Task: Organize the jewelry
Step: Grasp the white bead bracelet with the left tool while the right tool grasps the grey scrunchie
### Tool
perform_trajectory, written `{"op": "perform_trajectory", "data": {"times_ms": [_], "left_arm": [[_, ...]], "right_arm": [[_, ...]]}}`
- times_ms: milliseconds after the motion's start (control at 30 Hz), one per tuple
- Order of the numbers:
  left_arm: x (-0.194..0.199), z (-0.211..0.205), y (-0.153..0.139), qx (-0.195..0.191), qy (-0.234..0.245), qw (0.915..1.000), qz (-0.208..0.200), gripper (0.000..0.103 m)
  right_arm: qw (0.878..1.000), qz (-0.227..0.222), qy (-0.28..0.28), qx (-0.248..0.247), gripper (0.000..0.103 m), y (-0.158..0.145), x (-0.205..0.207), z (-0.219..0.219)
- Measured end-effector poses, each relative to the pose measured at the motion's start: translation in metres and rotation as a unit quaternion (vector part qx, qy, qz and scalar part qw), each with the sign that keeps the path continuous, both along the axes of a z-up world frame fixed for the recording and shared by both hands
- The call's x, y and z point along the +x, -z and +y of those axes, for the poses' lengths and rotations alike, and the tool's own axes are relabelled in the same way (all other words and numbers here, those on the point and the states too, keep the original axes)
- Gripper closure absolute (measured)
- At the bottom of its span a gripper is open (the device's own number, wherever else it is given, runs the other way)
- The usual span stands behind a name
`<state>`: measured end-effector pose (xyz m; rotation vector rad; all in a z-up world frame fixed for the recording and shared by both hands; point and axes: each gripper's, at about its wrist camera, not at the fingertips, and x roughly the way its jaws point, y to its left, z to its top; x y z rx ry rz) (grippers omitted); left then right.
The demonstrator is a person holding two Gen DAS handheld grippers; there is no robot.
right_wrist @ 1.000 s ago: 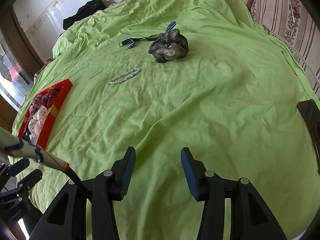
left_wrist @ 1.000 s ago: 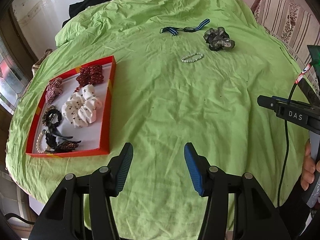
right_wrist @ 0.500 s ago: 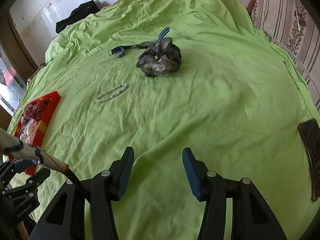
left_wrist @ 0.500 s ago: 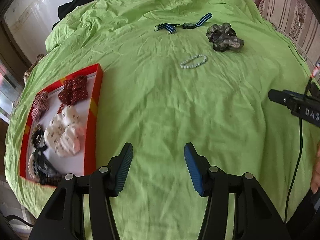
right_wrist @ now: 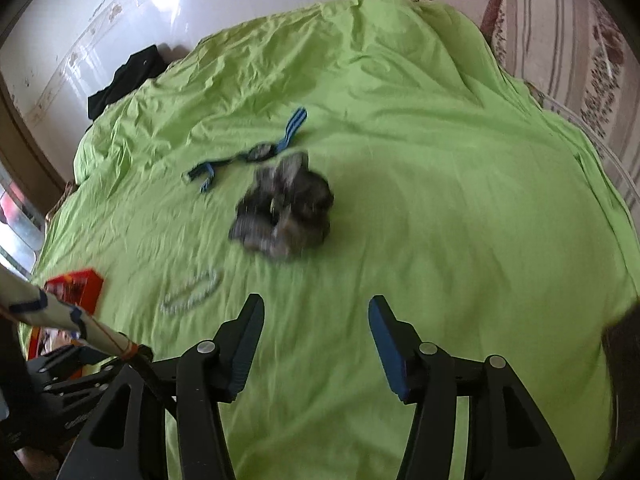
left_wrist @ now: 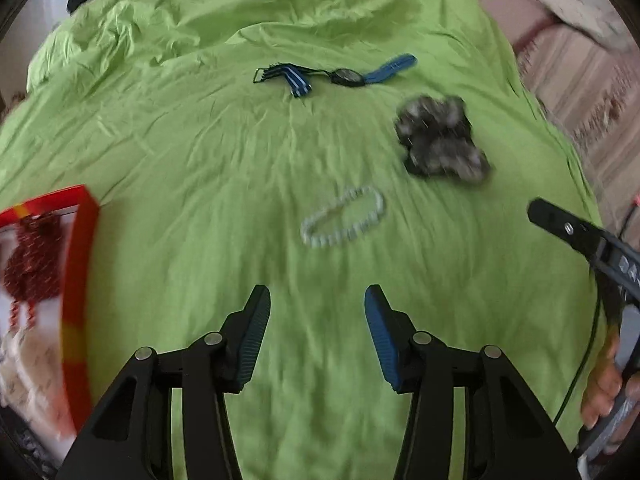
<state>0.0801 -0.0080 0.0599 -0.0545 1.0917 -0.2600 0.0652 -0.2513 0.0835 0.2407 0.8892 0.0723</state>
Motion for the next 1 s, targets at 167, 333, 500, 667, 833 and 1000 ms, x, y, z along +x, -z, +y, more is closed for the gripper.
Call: {"op": "perform_trajectory", "data": {"times_ms": [167, 333, 500, 667, 833, 1000], "left_arm": [[0.041, 0.007, 0.01, -0.048, -0.024, 0.9985, 0.014, 0.062], [0.058, -0.003, 0.02, -0.045, -0.001, 0.9989, 0.011, 0.062], [0.062, -0.016, 0.031, -0.021, 0.024, 0.9995, 0.002, 0.062], [0.059, -0.021, 0.035, -0.012, 0.028, 0.9994, -0.016, 0.062], [0.056, -0.025, 0.037, -0.006, 0.034, 0.9987, -0.036, 0.056], [0.053, -0.032, 0.038, 0.007, 0.031, 0.9982, -0.051, 0.055]], "right_arm": [[1.0, 0.002, -0.004, 0.016, 0.037, 0.001, 0.039, -0.001], [1.0, 0.012, -0.012, 0.003, 0.034, 0.011, 0.07, 0.007], [1.0, 0.024, -0.015, -0.014, 0.034, 0.026, 0.089, 0.012], [0.999, 0.034, -0.014, -0.01, 0.034, 0.04, 0.101, 0.012], [0.999, 0.035, -0.008, 0.005, 0.034, 0.049, 0.105, 0.012], [0.998, 0.035, -0.021, -0.055, 0.049, 0.054, 0.106, 0.026]]}}
